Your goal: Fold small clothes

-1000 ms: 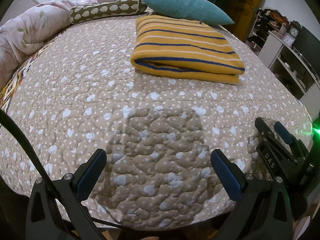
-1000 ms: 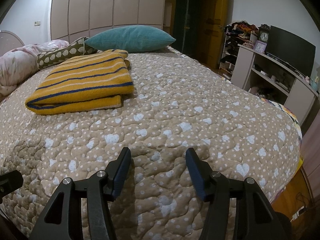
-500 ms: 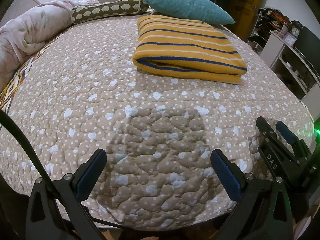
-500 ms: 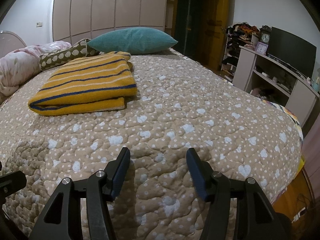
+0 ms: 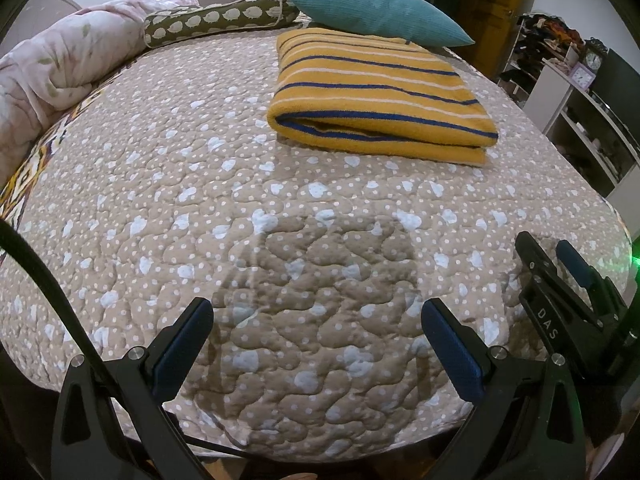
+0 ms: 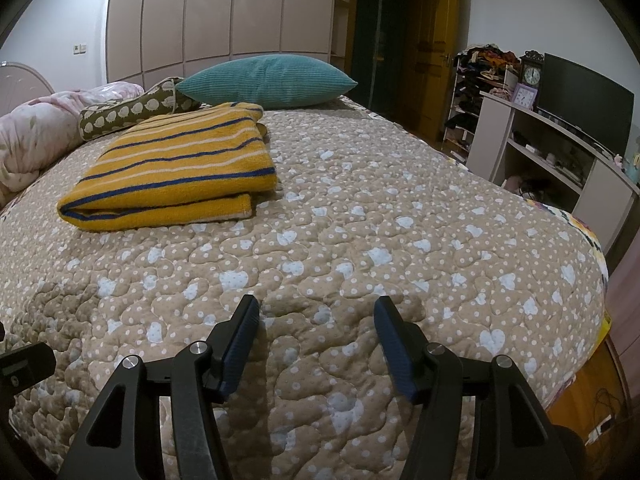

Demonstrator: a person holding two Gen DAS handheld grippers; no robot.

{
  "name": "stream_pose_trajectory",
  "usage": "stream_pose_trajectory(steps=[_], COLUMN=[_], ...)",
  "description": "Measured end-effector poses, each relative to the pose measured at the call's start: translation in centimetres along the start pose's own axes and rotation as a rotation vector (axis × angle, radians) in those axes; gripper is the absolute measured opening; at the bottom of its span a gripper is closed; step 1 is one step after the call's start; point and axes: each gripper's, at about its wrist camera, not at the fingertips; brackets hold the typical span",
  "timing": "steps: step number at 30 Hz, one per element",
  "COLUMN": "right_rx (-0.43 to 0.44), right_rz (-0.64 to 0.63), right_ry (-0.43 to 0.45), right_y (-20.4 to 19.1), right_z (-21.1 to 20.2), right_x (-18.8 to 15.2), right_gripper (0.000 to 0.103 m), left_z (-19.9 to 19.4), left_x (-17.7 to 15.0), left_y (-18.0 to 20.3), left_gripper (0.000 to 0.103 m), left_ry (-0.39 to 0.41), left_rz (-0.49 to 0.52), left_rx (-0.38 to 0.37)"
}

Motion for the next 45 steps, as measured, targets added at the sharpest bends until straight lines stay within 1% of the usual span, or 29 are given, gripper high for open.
stream_pose_trajectory(steps=[45], right_rx=[0.000], right_rz=[0.000], right_ry=[0.000], right_y=[-0.10], right_z=[-0.07], right_x=[-0.08], right_gripper=[0.067], left_z=[0.66], left_x=[-0.29], left_y=[-0.07], left_gripper=[0.103], left_ry=[-0.028], left_rz=[0.017], left_rx=[0.002])
Point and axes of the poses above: each gripper's, at about its wrist camera, not at the fingertips, and z roughly the way its jaws point, y to its right, x to its top, and after that the axes turned 10 degrees about z, right-handed
